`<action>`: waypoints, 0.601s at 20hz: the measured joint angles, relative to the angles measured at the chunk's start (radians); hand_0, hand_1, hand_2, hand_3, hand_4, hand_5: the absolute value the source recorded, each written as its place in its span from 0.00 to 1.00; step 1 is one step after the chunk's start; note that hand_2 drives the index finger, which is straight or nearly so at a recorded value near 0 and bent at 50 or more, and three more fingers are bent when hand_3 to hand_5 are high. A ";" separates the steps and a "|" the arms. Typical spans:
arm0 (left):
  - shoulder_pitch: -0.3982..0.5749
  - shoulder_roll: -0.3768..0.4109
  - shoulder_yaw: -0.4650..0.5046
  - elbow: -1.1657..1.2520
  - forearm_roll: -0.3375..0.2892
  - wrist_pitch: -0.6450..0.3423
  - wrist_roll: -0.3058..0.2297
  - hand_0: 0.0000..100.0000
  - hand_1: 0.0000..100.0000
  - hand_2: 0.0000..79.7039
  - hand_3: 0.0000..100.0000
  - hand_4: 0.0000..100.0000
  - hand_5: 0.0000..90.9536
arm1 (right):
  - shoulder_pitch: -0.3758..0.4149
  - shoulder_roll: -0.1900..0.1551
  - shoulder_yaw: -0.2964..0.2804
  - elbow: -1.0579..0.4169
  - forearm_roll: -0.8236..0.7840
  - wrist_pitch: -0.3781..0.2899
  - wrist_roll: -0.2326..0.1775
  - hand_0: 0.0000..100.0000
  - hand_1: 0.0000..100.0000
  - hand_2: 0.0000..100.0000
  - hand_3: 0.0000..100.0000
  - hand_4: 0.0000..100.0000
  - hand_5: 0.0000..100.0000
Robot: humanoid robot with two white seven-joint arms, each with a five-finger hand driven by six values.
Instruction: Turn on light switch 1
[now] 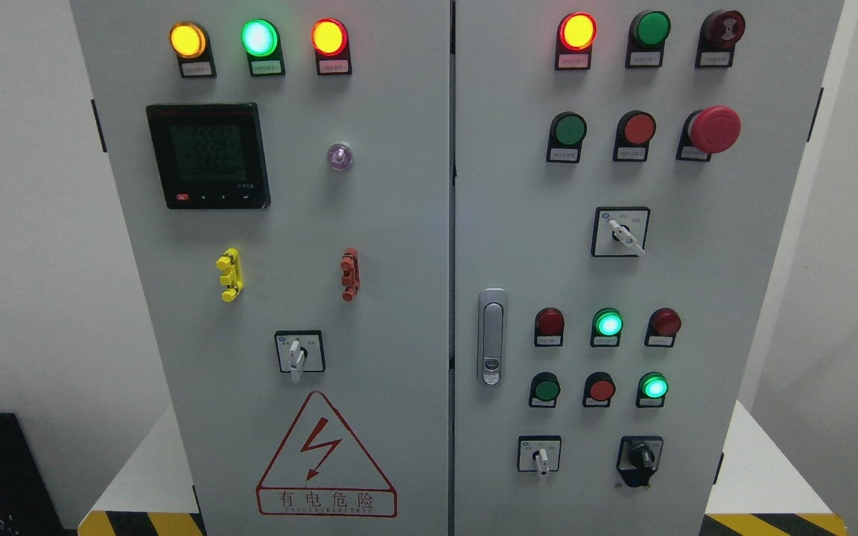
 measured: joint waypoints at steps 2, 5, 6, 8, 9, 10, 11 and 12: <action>-0.029 0.000 -0.012 -0.028 0.000 0.016 0.037 0.58 0.33 0.28 0.37 0.52 0.30 | 0.000 0.000 0.000 0.000 0.000 0.000 0.000 0.00 0.00 0.00 0.00 0.00 0.00; -0.070 0.000 -0.030 -0.062 -0.014 0.053 0.080 0.60 0.36 0.31 0.38 0.53 0.31 | 0.000 0.000 0.000 0.000 0.000 0.000 0.000 0.00 0.00 0.00 0.00 0.00 0.00; -0.081 0.000 -0.035 -0.071 -0.018 0.069 0.088 0.60 0.36 0.31 0.38 0.53 0.31 | 0.000 0.000 0.000 0.000 0.000 0.000 0.000 0.00 0.00 0.00 0.00 0.00 0.00; -0.100 0.000 -0.045 -0.089 -0.015 0.114 0.097 0.61 0.37 0.31 0.39 0.53 0.31 | 0.000 0.000 0.000 0.000 0.000 0.000 0.000 0.00 0.00 0.00 0.00 0.00 0.00; -0.107 0.000 -0.048 -0.096 -0.013 0.129 0.098 0.62 0.37 0.31 0.39 0.53 0.31 | 0.000 0.000 0.000 0.000 0.000 0.000 0.000 0.00 0.00 0.00 0.00 0.00 0.00; -0.114 0.000 -0.052 -0.104 -0.011 0.142 0.099 0.62 0.37 0.31 0.39 0.53 0.31 | 0.000 0.000 0.000 0.000 0.000 0.000 0.000 0.00 0.00 0.00 0.00 0.00 0.00; -0.119 0.000 -0.056 -0.111 -0.009 0.153 0.100 0.62 0.38 0.31 0.39 0.53 0.31 | 0.000 0.000 0.000 0.000 0.000 0.000 0.000 0.00 0.00 0.00 0.00 0.00 0.00; -0.125 0.002 -0.060 -0.117 -0.008 0.160 0.101 0.63 0.38 0.30 0.39 0.53 0.31 | 0.000 0.000 0.000 0.000 0.000 0.000 0.000 0.00 0.00 0.00 0.00 0.00 0.00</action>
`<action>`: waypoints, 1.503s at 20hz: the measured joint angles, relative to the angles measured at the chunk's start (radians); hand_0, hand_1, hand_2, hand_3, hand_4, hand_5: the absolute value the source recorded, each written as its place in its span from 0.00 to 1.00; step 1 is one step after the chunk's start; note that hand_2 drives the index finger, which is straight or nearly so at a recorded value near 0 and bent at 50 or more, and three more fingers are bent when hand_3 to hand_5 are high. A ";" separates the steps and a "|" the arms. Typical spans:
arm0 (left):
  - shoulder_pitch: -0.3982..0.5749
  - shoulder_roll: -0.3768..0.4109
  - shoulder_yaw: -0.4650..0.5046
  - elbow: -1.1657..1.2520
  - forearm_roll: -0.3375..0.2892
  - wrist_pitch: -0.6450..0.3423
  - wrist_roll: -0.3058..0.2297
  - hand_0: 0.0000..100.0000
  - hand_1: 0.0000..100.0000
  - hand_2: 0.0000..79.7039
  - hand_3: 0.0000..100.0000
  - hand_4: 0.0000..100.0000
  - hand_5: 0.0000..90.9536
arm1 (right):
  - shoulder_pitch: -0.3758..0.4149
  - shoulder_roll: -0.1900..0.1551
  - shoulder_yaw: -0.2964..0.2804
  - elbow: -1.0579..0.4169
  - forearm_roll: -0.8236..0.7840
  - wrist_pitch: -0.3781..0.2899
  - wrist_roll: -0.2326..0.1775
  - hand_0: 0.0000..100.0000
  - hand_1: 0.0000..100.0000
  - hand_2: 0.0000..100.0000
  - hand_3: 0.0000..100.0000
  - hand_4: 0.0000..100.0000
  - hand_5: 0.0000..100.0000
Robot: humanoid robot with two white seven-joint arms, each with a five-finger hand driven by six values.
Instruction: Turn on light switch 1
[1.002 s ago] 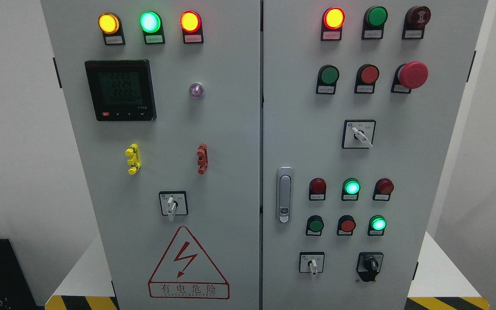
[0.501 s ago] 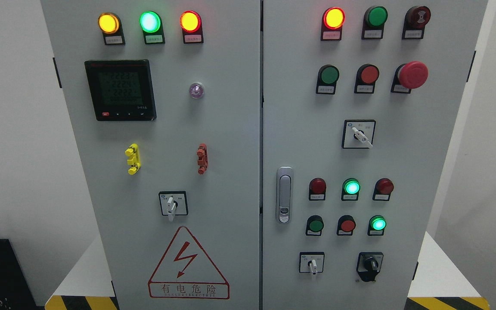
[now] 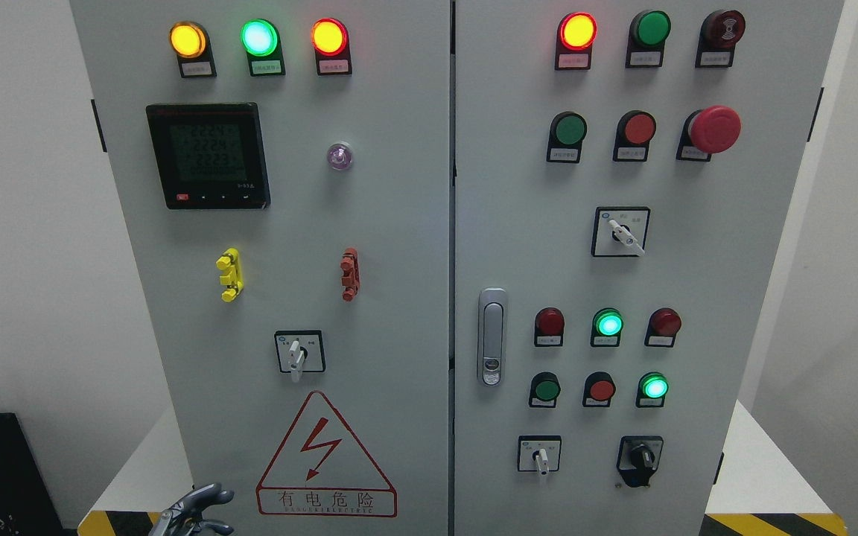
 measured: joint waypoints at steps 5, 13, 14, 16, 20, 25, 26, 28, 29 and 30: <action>-0.026 0.013 -0.040 -0.029 0.004 0.093 0.050 0.61 0.38 0.36 0.39 0.56 0.33 | 0.000 0.000 0.000 0.000 0.000 0.000 0.000 0.00 0.00 0.00 0.00 0.00 0.00; -0.091 0.005 -0.118 -0.055 0.006 0.185 0.183 0.43 0.49 0.54 0.62 0.81 0.66 | 0.000 0.000 0.000 0.000 0.000 0.000 0.000 0.00 0.00 0.00 0.00 0.00 0.00; -0.094 0.005 -0.127 -0.057 0.006 0.191 0.198 0.42 0.50 0.56 0.67 0.85 0.75 | 0.000 0.000 0.000 0.000 0.000 0.000 0.000 0.00 0.00 0.00 0.00 0.00 0.00; -0.099 0.004 -0.148 -0.060 0.006 0.209 0.218 0.41 0.51 0.56 0.71 0.88 0.81 | 0.000 0.000 0.000 0.000 0.000 0.000 0.000 0.00 0.00 0.00 0.00 0.00 0.00; -0.106 0.002 -0.185 -0.065 -0.007 0.268 0.257 0.38 0.52 0.58 0.77 0.94 0.91 | 0.000 0.000 0.000 0.000 0.000 0.000 0.000 0.00 0.00 0.00 0.00 0.00 0.00; -0.109 0.001 -0.225 -0.068 -0.021 0.333 0.376 0.35 0.58 0.58 0.70 0.90 0.91 | 0.000 0.000 0.000 0.000 0.000 0.000 0.000 0.00 0.00 0.00 0.00 0.00 0.00; -0.110 0.000 -0.235 -0.069 -0.022 0.338 0.401 0.35 0.59 0.58 0.68 0.90 0.91 | 0.000 0.000 0.000 0.000 0.000 0.000 0.000 0.00 0.00 0.00 0.00 0.00 0.00; -0.122 0.000 -0.253 -0.070 -0.025 0.345 0.438 0.34 0.60 0.58 0.66 0.89 0.91 | 0.000 0.000 0.000 0.000 0.000 0.000 0.000 0.00 0.00 0.00 0.00 0.00 0.00; -0.127 -0.002 -0.262 -0.070 -0.025 0.347 0.457 0.34 0.60 0.58 0.66 0.88 0.91 | 0.000 0.000 0.000 0.000 0.000 0.000 0.000 0.00 0.00 0.00 0.00 0.00 0.00; -0.133 -0.005 -0.271 -0.070 -0.026 0.347 0.466 0.33 0.60 0.58 0.66 0.88 0.91 | 0.000 0.000 0.000 0.000 0.000 0.000 0.000 0.00 0.00 0.00 0.00 0.00 0.00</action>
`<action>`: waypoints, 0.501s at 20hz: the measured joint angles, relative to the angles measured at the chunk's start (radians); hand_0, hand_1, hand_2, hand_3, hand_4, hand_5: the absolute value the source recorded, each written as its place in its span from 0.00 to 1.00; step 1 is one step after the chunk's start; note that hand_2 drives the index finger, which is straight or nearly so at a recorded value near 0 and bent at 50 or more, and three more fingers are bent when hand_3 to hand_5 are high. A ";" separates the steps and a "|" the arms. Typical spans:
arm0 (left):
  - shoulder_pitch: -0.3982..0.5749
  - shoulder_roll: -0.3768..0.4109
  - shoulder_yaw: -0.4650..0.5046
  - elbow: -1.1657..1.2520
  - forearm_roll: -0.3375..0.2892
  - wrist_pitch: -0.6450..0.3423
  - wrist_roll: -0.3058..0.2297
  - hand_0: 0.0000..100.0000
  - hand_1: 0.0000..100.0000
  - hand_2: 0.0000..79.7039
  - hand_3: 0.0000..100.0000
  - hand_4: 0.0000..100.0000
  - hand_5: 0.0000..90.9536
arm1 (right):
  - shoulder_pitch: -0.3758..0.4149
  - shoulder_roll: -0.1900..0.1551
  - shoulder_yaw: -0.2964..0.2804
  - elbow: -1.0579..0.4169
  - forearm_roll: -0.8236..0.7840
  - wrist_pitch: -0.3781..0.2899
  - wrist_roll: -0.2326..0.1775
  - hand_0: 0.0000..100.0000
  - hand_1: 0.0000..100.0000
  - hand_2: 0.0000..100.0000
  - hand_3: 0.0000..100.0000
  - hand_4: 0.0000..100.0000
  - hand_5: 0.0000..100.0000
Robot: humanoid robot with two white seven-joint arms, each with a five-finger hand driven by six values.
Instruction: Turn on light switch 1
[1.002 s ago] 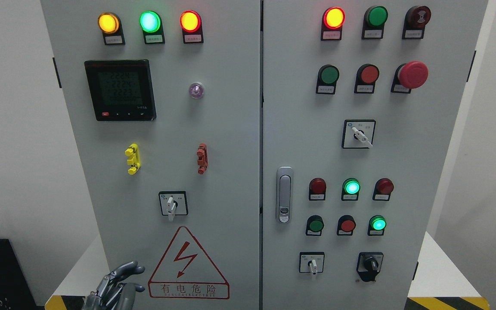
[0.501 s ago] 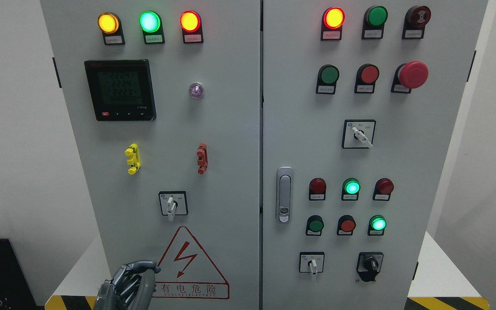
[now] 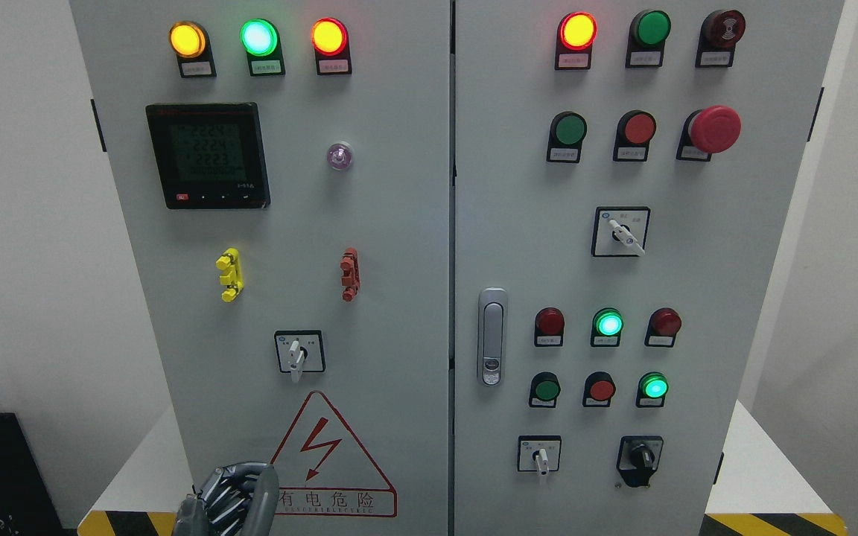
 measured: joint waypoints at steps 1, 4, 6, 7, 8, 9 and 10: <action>-0.006 -0.003 -0.009 0.000 -0.001 0.001 0.012 0.33 0.61 0.58 0.65 0.88 0.90 | 0.000 0.000 0.000 0.000 0.000 0.000 0.000 0.00 0.00 0.00 0.00 0.00 0.00; -0.023 -0.013 -0.034 0.001 -0.017 0.007 0.043 0.33 0.60 0.58 0.65 0.88 0.90 | 0.000 0.000 0.000 0.000 0.000 0.000 0.000 0.00 0.00 0.00 0.00 0.00 0.00; -0.030 -0.022 -0.048 0.002 -0.027 0.009 0.054 0.33 0.60 0.58 0.65 0.88 0.90 | 0.000 0.000 0.000 0.000 0.000 0.000 0.000 0.00 0.00 0.00 0.00 0.00 0.00; -0.033 -0.025 -0.054 0.003 -0.032 0.013 0.057 0.32 0.61 0.58 0.65 0.88 0.90 | 0.000 0.000 0.000 0.000 0.000 0.000 0.000 0.00 0.00 0.00 0.00 0.00 0.00; -0.038 -0.029 -0.060 0.004 -0.039 0.022 0.059 0.32 0.61 0.58 0.65 0.87 0.89 | 0.000 0.000 0.000 0.000 0.000 0.000 0.000 0.00 0.00 0.00 0.00 0.00 0.00; -0.043 -0.032 -0.065 0.005 -0.048 0.033 0.060 0.32 0.61 0.58 0.65 0.87 0.88 | 0.000 0.000 0.000 0.000 0.000 0.000 0.000 0.00 0.00 0.00 0.00 0.00 0.00; -0.048 -0.036 -0.069 0.006 -0.059 0.046 0.061 0.32 0.61 0.57 0.65 0.86 0.88 | 0.000 0.000 0.000 0.000 0.000 0.000 0.000 0.00 0.00 0.00 0.00 0.00 0.00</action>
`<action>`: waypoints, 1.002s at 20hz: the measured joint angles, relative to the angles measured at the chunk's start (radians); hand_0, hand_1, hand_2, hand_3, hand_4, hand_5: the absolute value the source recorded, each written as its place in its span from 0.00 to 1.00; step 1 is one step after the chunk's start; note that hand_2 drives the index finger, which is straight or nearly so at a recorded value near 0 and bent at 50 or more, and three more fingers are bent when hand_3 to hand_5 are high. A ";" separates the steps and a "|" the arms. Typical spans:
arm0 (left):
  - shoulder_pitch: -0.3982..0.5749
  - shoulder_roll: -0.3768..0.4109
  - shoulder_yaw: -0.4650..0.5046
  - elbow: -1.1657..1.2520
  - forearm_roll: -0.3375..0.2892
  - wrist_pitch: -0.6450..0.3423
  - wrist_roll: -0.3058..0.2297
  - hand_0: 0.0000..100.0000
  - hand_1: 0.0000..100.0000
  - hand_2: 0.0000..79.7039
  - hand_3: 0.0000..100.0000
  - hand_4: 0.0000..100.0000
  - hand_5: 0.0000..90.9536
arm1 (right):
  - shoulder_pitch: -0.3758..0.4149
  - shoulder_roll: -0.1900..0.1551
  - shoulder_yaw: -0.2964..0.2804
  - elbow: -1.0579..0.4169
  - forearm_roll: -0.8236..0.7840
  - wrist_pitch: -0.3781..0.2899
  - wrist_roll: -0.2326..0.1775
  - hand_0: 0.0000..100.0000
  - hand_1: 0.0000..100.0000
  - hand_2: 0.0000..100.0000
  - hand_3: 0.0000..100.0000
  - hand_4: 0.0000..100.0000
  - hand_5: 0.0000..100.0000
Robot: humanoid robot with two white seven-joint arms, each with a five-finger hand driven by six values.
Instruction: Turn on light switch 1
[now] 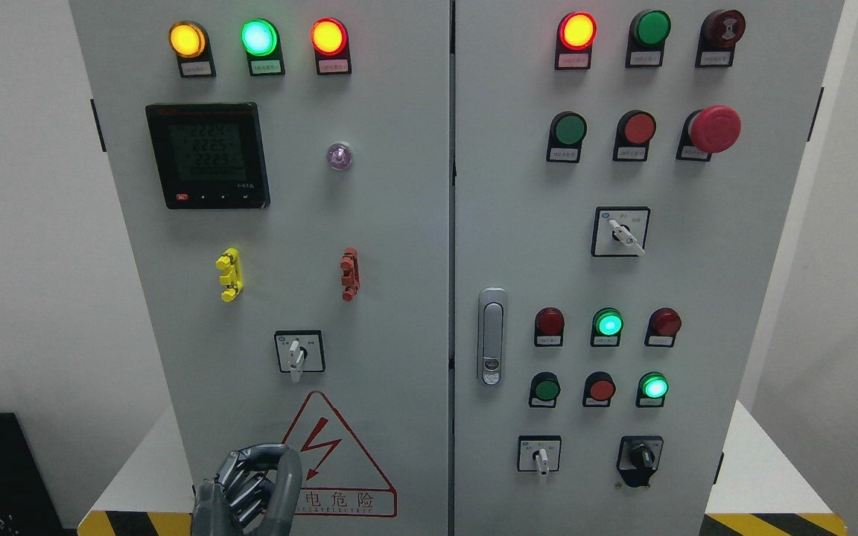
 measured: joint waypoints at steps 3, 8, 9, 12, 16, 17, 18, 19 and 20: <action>-0.013 -0.013 -0.010 0.004 -0.025 0.021 0.003 0.32 0.61 0.57 0.65 0.86 0.87 | 0.000 0.000 0.000 0.000 0.000 0.000 0.000 0.00 0.00 0.00 0.00 0.00 0.00; -0.028 -0.030 -0.018 0.015 -0.060 0.034 0.046 0.32 0.62 0.54 0.64 0.85 0.86 | 0.000 0.000 0.000 0.000 0.000 0.000 0.000 0.00 0.00 0.00 0.00 0.00 0.00; -0.030 -0.034 -0.020 0.017 -0.068 0.035 0.053 0.33 0.61 0.53 0.64 0.85 0.86 | 0.000 0.000 0.000 0.000 0.000 0.000 0.000 0.00 0.00 0.00 0.00 0.00 0.00; -0.039 -0.044 -0.023 0.022 -0.086 0.036 0.064 0.33 0.61 0.51 0.63 0.84 0.85 | 0.000 0.000 0.000 0.000 0.000 0.000 0.000 0.00 0.00 0.00 0.00 0.00 0.00; -0.048 -0.053 -0.022 0.026 -0.098 0.040 0.076 0.33 0.61 0.51 0.63 0.84 0.84 | 0.000 0.000 0.000 0.000 0.000 0.000 0.000 0.00 0.00 0.00 0.00 0.00 0.00; -0.050 -0.055 -0.021 0.027 -0.100 0.040 0.078 0.33 0.61 0.51 0.62 0.84 0.84 | 0.000 0.000 0.000 0.000 0.000 0.000 0.000 0.00 0.00 0.00 0.00 0.00 0.00; -0.052 -0.056 -0.019 0.028 -0.102 0.041 0.079 0.34 0.61 0.51 0.62 0.84 0.84 | 0.000 0.000 0.000 0.000 0.000 0.000 0.000 0.00 0.00 0.00 0.00 0.00 0.00; -0.053 -0.058 -0.018 0.029 -0.103 0.041 0.080 0.34 0.60 0.51 0.62 0.84 0.84 | 0.000 0.000 0.000 0.000 0.000 0.000 0.000 0.00 0.00 0.00 0.00 0.00 0.00; -0.056 -0.059 -0.016 0.030 -0.105 0.042 0.080 0.34 0.60 0.51 0.62 0.83 0.84 | 0.000 0.000 0.000 0.000 0.000 0.000 0.000 0.00 0.00 0.00 0.00 0.00 0.00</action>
